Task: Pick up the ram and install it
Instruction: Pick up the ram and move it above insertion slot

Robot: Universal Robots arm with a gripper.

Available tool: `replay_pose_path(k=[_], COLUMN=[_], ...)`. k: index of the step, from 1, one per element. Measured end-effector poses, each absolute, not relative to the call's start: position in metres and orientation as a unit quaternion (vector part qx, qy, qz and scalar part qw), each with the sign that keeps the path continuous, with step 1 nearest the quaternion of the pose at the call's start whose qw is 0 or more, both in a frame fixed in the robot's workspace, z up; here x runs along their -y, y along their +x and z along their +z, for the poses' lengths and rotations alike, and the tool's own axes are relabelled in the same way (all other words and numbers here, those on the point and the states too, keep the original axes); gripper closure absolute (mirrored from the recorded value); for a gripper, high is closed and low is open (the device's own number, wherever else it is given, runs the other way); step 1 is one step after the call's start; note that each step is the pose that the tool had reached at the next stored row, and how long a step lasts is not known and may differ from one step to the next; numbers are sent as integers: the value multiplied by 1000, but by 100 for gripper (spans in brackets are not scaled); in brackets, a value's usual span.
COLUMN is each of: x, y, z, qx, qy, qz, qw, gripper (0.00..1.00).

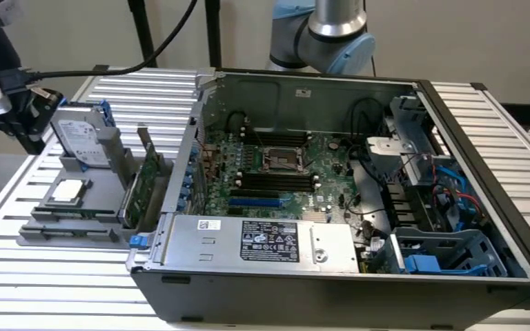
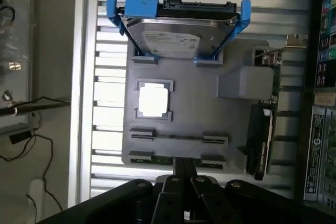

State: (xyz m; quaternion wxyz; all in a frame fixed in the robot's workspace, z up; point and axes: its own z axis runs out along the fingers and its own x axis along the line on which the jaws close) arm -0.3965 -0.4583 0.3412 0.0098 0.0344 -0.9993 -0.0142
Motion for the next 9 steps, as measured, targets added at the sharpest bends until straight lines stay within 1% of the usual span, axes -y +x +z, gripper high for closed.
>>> replay_pose_path(k=[9], x=[458], y=[-396], z=[339], qx=[993], qy=[116], qz=[-13], qw=[11], gripper=[100])
